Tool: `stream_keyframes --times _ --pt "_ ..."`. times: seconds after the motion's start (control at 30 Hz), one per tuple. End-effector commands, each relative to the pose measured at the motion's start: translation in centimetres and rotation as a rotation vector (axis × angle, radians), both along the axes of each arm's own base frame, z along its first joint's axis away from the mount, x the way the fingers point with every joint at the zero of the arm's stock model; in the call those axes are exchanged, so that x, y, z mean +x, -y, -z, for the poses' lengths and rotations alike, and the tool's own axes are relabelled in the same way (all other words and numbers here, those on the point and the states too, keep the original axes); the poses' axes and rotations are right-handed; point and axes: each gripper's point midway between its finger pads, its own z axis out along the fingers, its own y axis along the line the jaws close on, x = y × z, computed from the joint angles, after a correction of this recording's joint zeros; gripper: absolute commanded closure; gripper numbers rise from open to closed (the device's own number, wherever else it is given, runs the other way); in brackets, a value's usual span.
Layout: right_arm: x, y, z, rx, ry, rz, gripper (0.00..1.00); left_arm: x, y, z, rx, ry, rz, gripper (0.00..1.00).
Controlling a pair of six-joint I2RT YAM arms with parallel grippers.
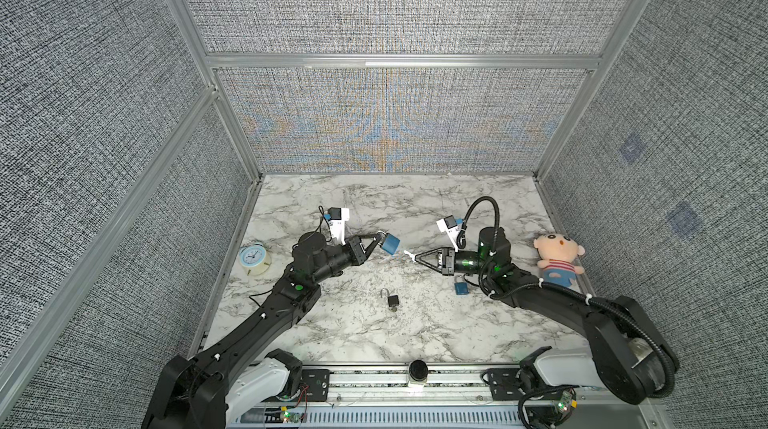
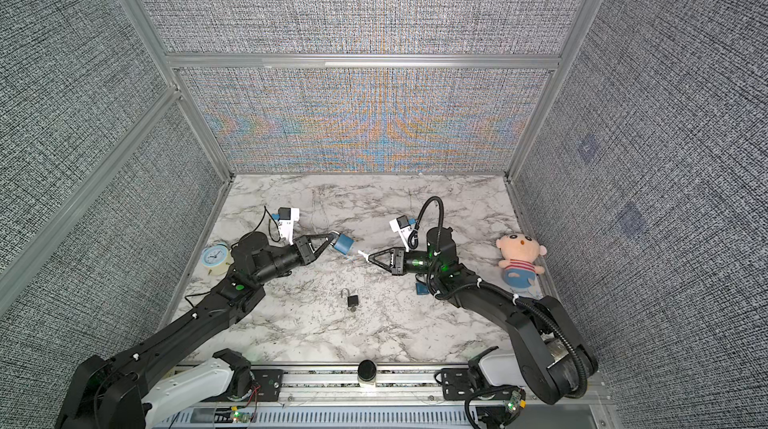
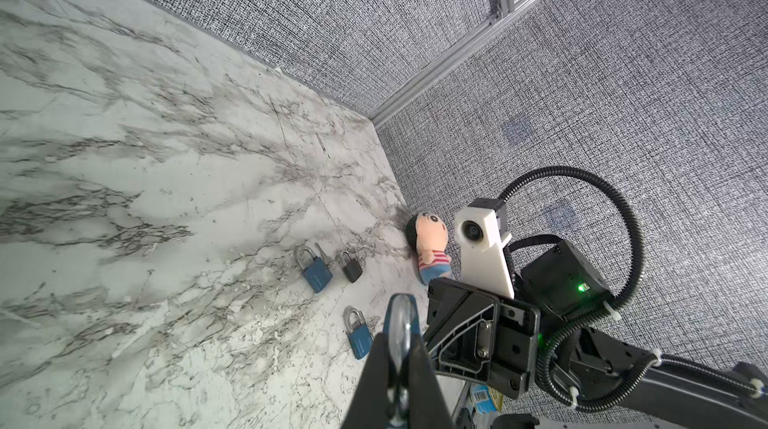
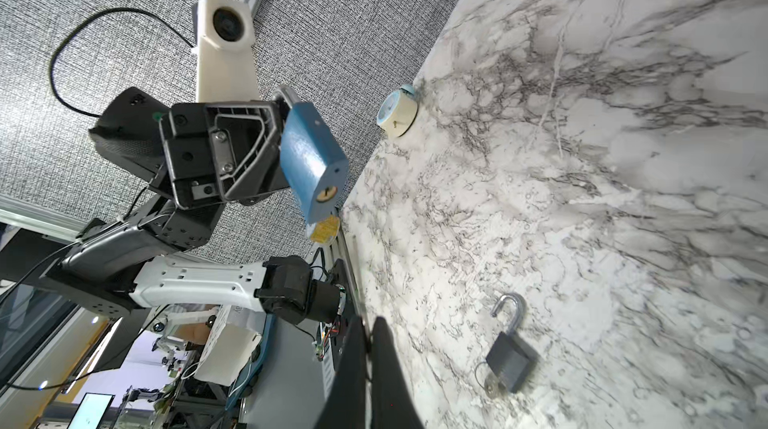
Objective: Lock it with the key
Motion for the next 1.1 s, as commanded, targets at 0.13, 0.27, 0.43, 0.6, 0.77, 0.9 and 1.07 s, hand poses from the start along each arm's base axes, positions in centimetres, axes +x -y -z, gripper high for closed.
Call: stream_keyframes --times 0.13,0.27,0.43,0.6,0.77,0.9,1.07 --pt "0.1 0.7 0.9 -0.049 -0.003 0.034 1.00 0.2 0.0 -1.7 -0.015 0.065 0.002 1.00" --pt "0.7 1.8 0.7 -0.071 0.007 0.095 1.00 0.3 0.2 -1.4 0.009 0.065 0.011 1.00" --pt "2.1 5.1 1.4 -0.152 -0.036 0.272 1.00 0.5 1.1 0.3 0.088 0.044 0.069 1.00" --pt "2.3 8.1 0.2 -0.199 -0.011 0.421 1.00 0.8 2.7 2.1 0.114 0.010 0.164 1.00" --pt "1.9 10.6 -1.2 -0.235 0.015 0.537 1.00 1.6 4.5 3.3 0.150 -0.002 0.255 1.00" --pt "1.5 11.9 -1.4 -0.282 -0.007 0.581 1.00 2.5 6.0 4.7 0.187 -0.010 0.318 1.00" --pt "0.9 12.8 -1.1 -0.335 -0.042 0.599 1.00 2.8 8.5 6.4 0.213 -0.037 0.429 1.00"
